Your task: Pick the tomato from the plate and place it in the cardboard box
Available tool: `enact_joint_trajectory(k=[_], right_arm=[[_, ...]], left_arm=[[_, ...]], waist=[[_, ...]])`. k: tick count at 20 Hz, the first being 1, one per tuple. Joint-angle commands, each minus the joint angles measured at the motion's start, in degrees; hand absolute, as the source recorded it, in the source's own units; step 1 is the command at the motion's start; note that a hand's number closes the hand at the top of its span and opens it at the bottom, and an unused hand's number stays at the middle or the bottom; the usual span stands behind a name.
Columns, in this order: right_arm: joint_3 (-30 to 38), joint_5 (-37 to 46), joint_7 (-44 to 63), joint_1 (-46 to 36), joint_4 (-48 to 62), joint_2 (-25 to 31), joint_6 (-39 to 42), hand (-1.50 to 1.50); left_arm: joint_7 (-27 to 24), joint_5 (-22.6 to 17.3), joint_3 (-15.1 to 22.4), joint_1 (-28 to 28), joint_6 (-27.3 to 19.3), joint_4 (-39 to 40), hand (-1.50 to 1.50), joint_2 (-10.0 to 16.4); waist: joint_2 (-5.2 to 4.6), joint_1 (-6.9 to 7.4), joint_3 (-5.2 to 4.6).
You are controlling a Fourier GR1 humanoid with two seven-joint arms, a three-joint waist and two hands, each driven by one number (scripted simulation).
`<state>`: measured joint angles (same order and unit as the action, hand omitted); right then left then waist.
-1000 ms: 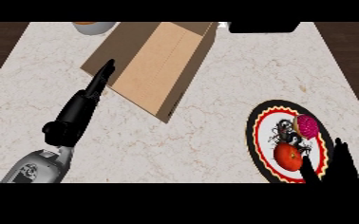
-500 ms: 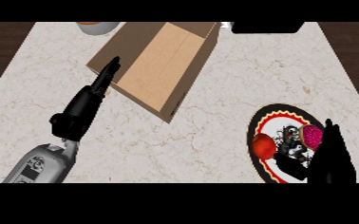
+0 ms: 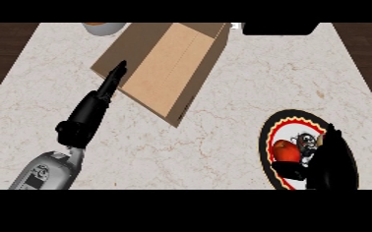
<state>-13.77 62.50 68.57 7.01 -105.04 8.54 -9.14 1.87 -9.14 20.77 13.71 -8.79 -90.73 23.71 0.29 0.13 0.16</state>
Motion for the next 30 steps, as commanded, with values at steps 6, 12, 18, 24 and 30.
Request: enact_joint_trajectory(k=[6,12,18,24,30], right_arm=[[2.85,5.00,3.87,-0.19,0.28,-3.95,4.21,-1.50],[7.85,3.82,0.63,-1.96,4.77,-5.75,5.27,-1.50],[6.46,3.61,0.48,-0.47,4.73,-8.44,6.90,-1.50],[12.47,1.45,-4.17,-4.21,12.15,-8.51,5.90,-1.50],[14.83,0.40,-7.21,-2.99,14.12,-7.85,5.61,-1.50]], left_arm=[[0.42,0.17,-1.95,1.92,4.63,5.59,0.00,-2.39],[2.11,0.77,-1.51,-0.86,4.57,2.00,0.00,-4.07],[1.04,3.09,-3.25,0.80,5.53,4.92,0.00,-5.81],[0.24,5.21,-3.04,2.39,5.79,8.49,0.00,-8.44],[1.14,6.26,-3.55,-3.36,6.69,1.93,0.00,-7.75]], waist=[[-0.31,-0.51,-0.19],[-0.27,-0.04,-0.16],[-0.29,-0.30,-0.17],[-0.45,-0.45,-0.16],[-0.31,0.04,-0.15]])
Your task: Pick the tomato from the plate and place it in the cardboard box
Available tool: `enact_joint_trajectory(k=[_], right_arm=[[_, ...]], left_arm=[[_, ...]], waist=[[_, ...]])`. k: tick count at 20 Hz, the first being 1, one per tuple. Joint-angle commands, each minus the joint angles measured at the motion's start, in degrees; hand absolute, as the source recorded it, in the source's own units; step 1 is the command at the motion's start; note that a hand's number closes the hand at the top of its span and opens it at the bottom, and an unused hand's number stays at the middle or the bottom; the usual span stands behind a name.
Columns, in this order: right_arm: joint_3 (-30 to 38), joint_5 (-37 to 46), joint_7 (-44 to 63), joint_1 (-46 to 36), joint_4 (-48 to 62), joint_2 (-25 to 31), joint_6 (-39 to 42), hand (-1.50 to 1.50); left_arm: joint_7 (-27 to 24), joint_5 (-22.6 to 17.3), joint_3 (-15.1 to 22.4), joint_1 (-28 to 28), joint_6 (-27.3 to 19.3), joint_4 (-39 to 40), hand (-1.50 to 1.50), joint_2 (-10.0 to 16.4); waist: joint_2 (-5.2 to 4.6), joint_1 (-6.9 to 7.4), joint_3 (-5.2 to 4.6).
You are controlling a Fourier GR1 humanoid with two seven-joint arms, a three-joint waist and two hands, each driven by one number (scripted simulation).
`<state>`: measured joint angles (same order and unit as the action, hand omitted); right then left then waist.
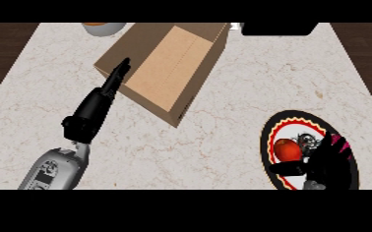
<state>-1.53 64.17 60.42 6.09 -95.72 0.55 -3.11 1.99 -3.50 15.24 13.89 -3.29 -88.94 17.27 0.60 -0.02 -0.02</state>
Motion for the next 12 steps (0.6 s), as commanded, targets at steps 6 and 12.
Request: enact_joint_trajectory(k=[6,12], right_arm=[[1.29,1.74,2.21,-0.32,6.51,-0.53,-2.66,-1.50],[5.77,-1.06,-0.89,-3.33,9.61,1.14,0.59,1.50]], left_arm=[[0.58,2.52,1.89,-4.11,1.63,0.71,0.00,-2.52],[1.83,2.17,0.80,-3.48,1.95,-0.01,0.00,-4.02]], waist=[[-0.63,0.01,0.03],[-0.64,0.25,0.04]])
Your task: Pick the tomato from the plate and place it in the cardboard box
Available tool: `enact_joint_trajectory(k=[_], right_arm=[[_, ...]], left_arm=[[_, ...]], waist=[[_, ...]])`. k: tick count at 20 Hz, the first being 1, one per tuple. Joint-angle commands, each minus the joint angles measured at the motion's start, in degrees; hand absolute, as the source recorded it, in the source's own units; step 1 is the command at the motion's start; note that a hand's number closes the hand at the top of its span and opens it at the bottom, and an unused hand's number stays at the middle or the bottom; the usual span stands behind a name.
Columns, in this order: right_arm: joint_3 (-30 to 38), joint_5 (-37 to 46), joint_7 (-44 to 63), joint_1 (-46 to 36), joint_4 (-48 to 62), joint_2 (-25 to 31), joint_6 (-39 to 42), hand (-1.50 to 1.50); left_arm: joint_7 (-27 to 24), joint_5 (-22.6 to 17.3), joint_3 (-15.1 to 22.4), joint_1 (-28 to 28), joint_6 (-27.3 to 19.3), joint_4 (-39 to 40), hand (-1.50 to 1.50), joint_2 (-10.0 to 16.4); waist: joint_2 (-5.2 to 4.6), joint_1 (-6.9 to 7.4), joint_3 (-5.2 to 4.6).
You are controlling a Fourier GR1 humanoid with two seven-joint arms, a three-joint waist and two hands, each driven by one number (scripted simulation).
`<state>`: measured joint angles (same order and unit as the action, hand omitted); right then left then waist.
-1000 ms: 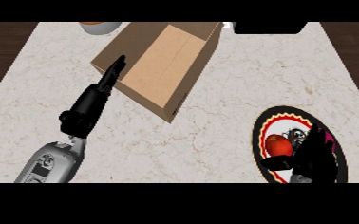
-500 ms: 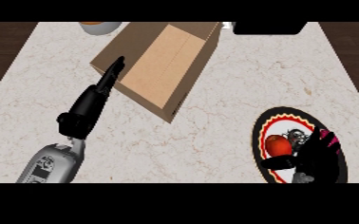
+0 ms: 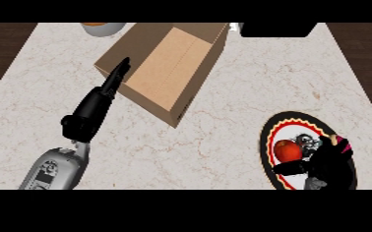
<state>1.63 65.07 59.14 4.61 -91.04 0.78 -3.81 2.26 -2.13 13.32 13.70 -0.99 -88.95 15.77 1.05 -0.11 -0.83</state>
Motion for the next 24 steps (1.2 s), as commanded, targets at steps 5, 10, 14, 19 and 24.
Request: enact_joint_trajectory(k=[5,10,14,19,24], right_arm=[[0.30,1.92,-2.57,0.20,7.96,-0.17,-3.71,1.50],[-21.57,2.46,-26.49,-8.16,2.57,6.20,9.77,1.50],[-33.82,2.29,-42.35,-14.16,0.80,9.44,14.35,1.50],[-42.22,-0.77,-64.51,-21.88,-3.16,14.79,13.26,1.50],[-34.47,-11.59,-84.88,-26.78,-4.22,22.50,9.06,1.50]], left_arm=[[1.99,1.45,1.32,-1.09,0.60,1.95,0.00,-2.31],[1.72,0.68,3.25,1.70,2.92,0.52,0.00,-2.61],[1.56,0.49,5.34,2.90,4.30,0.09,0.00,-3.80],[3.25,1.02,4.93,3.60,3.86,2.01,0.00,-3.79],[2.98,0.45,1.66,1.58,3.55,0.98,0.00,-1.53]], waist=[[-1.14,0.17,0.86],[-2.06,9.06,0.81],[-2.46,14.16,0.86],[-1.93,8.23,1.05],[-1.54,2.94,0.97]])
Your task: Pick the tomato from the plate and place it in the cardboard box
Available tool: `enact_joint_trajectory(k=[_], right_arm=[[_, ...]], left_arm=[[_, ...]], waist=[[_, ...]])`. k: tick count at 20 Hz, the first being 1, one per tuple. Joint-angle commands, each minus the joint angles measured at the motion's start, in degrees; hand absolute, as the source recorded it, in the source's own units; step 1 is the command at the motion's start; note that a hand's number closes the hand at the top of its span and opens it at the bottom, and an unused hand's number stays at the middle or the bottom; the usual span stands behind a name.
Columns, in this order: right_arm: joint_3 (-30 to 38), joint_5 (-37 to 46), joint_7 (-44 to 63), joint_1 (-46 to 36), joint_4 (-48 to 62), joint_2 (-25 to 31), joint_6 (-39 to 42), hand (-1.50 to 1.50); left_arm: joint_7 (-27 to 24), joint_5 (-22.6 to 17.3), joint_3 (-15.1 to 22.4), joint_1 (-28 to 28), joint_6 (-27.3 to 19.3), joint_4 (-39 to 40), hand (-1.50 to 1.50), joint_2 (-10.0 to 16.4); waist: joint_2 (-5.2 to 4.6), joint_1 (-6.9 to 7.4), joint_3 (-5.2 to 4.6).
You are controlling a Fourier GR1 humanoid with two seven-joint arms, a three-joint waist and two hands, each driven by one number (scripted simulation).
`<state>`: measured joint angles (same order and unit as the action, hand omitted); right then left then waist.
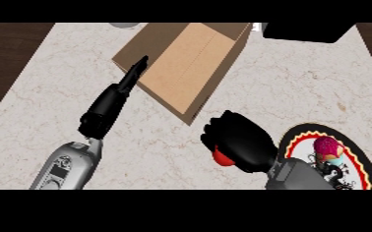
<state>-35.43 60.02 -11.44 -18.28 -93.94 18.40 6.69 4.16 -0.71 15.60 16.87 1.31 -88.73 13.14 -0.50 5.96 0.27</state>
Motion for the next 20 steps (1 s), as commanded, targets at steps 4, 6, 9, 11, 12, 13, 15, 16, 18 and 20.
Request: enact_joint_trajectory(k=[4,6,9,11,12,13,15,16,18,20], right_arm=[[10.07,-17.72,-24.09,-5.63,-5.64,9.80,4.39,1.50],[14.01,-22.68,-28.94,-7.91,-2.41,11.34,7.51,1.50],[20.12,-31.95,-28.98,-8.05,-8.33,13.21,14.84,1.50],[23.85,-33.84,-30.41,-6.45,-4.84,13.27,14.31,1.50],[25.21,-36.00,-25.62,-10.64,-6.63,11.75,17.72,1.50],[25.61,-36.20,-26.26,-7.59,-7.35,11.97,17.37,1.50],[26.89,-38.71,-21.69,-7.78,-7.41,10.96,20.23,1.50],[25.97,-38.12,-17.71,-10.14,-6.31,7.74,19.62,1.50],[29.02,-40.65,-14.13,-14.34,-6.66,8.41,22.73,1.50],[30.87,-41.63,-11.53,-17.50,-4.51,8.48,24.14,1.50]], left_arm=[[-2.39,0.19,-1.51,-4.75,-0.51,3.52,0.00,0.14],[3.42,-0.61,-1.65,-3.52,-0.09,-1.08,0.00,0.62],[-0.71,0.02,-2.30,-4.11,0.20,2.55,0.00,0.29],[-0.03,-0.38,-3.10,-4.98,0.41,1.25,0.00,0.34],[0.03,0.03,-2.92,-3.93,0.38,2.57,0.00,-0.22],[0.46,-0.07,-3.59,-3.54,0.68,2.90,0.00,-0.10],[-2.34,-0.17,-3.83,-6.61,1.99,2.15,0.00,1.05],[0.81,1.38,-2.31,-6.11,0.26,0.12,0.00,-0.41],[-1.83,0.41,-3.74,-5.50,1.96,2.60,0.00,-0.13],[-1.05,1.24,-2.76,-6.50,1.75,0.61,0.00,-0.69]], waist=[[0.32,-5.77,-0.27],[0.44,-5.21,-0.21],[0.58,-6.49,-0.30],[0.50,-6.14,-0.27],[0.53,-6.18,-0.31],[0.55,-6.33,-0.29],[0.59,-6.20,-0.31],[0.60,-5.86,-0.30],[0.56,-5.94,-0.32],[0.56,-5.70,-0.31]])
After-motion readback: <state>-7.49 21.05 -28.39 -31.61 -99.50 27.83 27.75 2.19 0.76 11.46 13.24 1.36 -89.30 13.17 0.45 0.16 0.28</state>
